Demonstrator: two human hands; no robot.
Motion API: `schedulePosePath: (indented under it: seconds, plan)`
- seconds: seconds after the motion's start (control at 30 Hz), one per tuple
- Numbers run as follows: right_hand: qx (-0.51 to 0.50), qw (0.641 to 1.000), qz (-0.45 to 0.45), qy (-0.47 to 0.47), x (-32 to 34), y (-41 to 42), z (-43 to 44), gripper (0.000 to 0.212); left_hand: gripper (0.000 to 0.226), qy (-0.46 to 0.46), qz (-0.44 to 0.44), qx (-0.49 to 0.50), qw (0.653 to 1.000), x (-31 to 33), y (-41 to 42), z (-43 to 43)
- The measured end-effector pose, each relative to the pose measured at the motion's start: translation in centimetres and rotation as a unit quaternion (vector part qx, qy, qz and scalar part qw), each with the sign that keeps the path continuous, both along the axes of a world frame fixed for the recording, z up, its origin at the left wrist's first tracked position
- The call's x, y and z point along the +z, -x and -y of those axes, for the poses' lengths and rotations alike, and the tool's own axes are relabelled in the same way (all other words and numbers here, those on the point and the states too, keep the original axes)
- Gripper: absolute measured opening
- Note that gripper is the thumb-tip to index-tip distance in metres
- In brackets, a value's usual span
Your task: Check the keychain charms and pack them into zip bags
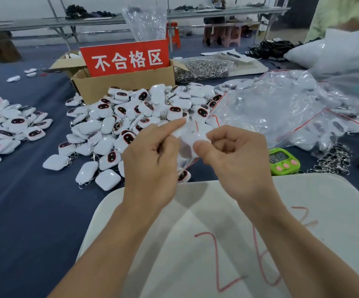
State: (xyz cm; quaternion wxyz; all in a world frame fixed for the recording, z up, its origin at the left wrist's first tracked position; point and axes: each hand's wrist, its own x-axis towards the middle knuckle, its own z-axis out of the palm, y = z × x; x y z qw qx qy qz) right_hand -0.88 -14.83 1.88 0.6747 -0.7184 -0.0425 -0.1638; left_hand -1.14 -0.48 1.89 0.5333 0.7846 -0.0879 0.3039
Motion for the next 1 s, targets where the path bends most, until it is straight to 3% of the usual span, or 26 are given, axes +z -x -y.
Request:
schedulePosePath:
  seconds: [0.1,0.23,0.33,0.4,0.47,0.53,0.6,0.67,0.77,0.83,0.87,0.9,0.93,1.0]
  plan:
    - [0.004,0.998,0.022,0.055,-0.7,0.3,-0.7,0.017,0.039,-0.109,0.046,0.009,0.993,-0.2,0.6,0.5]
    - [0.021,0.979,-0.004,0.201,-1.6,0.2,-0.9,0.019,0.042,-0.139,0.066,-0.062,0.986,-0.6,1.6,2.0]
    - [-0.021,0.889,-0.036,0.456,-1.8,0.1,-0.6,0.019,0.044,-0.143,0.081,-0.086,0.983,-0.9,2.4,3.0]
    - [-0.046,0.848,-0.066,0.524,-1.8,0.2,-0.2,0.020,0.042,-0.134,0.078,-0.088,0.984,-1.1,2.5,3.2]
    - [-0.061,0.840,-0.081,0.533,-1.8,0.1,0.4,0.016,0.040,-0.129,0.080,-0.101,0.983,-1.1,2.3,2.7]
    - [-0.033,0.877,-0.077,0.473,-1.1,0.1,0.9,0.021,0.036,-0.097,0.071,-0.066,0.991,-0.9,1.6,1.5]
    - [0.024,0.946,-0.077,0.315,-0.4,-0.1,1.2,0.032,0.030,-0.019,0.019,0.045,0.999,-0.9,0.2,-0.2]
    - [0.082,0.984,-0.079,0.138,-0.4,-0.4,1.6,0.046,0.032,0.071,-0.075,0.129,0.986,-1.1,-1.4,-2.0]
    - [0.118,0.990,-0.061,-0.054,-0.6,-1.0,2.1,0.076,0.035,0.145,-0.160,0.153,0.964,-1.8,-2.7,-3.5]
    - [0.094,0.984,-0.043,-0.145,-0.3,-1.3,2.2,0.080,0.033,0.133,-0.174,0.147,0.965,-2.0,-2.8,-3.4]
    - [0.066,0.985,-0.054,-0.148,-0.3,-1.3,2.3,0.074,0.032,0.111,-0.175,0.142,0.968,-2.1,-2.7,-3.2]
    - [0.028,0.992,-0.074,-0.094,-0.4,-1.5,2.6,0.062,0.030,0.085,-0.175,0.137,0.971,-2.2,-2.6,-2.9]
    - [-0.017,0.994,-0.101,0.032,-0.5,-1.8,2.9,0.044,0.029,0.056,-0.175,0.132,0.974,-2.3,-2.5,-2.6]
    - [-0.083,0.931,-0.164,0.316,-1.1,-2.3,3.6,0.012,0.028,-0.012,-0.172,0.123,0.977,-2.4,-2.3,-2.2]
